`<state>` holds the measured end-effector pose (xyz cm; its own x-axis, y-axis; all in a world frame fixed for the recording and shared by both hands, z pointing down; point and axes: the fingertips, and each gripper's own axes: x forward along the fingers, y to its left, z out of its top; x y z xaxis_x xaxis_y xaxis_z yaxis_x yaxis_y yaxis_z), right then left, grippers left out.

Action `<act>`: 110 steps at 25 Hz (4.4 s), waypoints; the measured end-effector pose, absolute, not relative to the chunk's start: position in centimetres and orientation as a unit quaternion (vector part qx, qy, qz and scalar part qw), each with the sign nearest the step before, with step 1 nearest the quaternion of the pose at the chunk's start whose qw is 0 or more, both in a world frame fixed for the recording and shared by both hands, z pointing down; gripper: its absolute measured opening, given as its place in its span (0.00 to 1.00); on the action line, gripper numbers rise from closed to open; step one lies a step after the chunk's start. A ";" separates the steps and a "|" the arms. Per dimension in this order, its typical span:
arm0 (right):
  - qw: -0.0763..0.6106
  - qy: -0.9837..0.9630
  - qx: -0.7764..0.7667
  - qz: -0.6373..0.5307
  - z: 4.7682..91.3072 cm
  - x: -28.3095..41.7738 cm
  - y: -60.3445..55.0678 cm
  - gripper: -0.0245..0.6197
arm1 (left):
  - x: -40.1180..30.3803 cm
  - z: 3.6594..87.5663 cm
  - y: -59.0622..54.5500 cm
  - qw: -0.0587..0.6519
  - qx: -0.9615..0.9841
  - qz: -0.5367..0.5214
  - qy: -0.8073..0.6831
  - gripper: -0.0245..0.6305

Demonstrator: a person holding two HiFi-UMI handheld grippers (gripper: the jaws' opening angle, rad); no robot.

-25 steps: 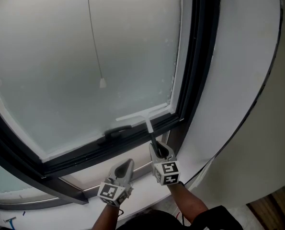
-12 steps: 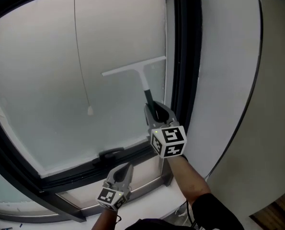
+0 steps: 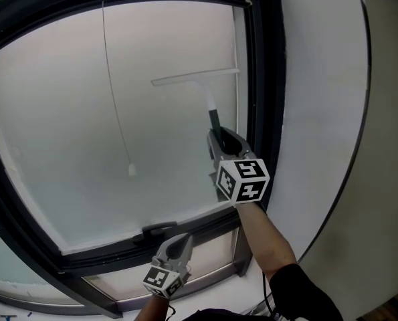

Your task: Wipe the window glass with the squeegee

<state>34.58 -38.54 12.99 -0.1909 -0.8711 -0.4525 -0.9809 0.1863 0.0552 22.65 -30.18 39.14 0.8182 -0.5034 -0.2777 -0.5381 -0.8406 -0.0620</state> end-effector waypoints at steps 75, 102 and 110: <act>0.069 0.750 -0.655 0.055 33.3 34.4 -38.0 0.19 | 21.7 43.0 -28.1 0.009 -0.943 0.111 0.315 0.04; 0.043 0.741 -0.670 0.026 38.8 34.3 -37.9 0.19 | 21.3 45.7 -28.8 -0.006 -0.942 0.089 0.322 0.04; 0.034 0.740 -0.672 0.017 40.5 34.2 -37.8 0.19 | 21.5 45.9 -29.0 -0.005 -0.944 0.086 0.318 0.04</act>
<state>34.25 -37.82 40.47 -0.0943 -0.9929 -0.0729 -0.9952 0.0960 -0.0196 21.46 -28.97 45.93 0.7826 -0.6022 -0.1582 -0.6003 -0.7972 0.0649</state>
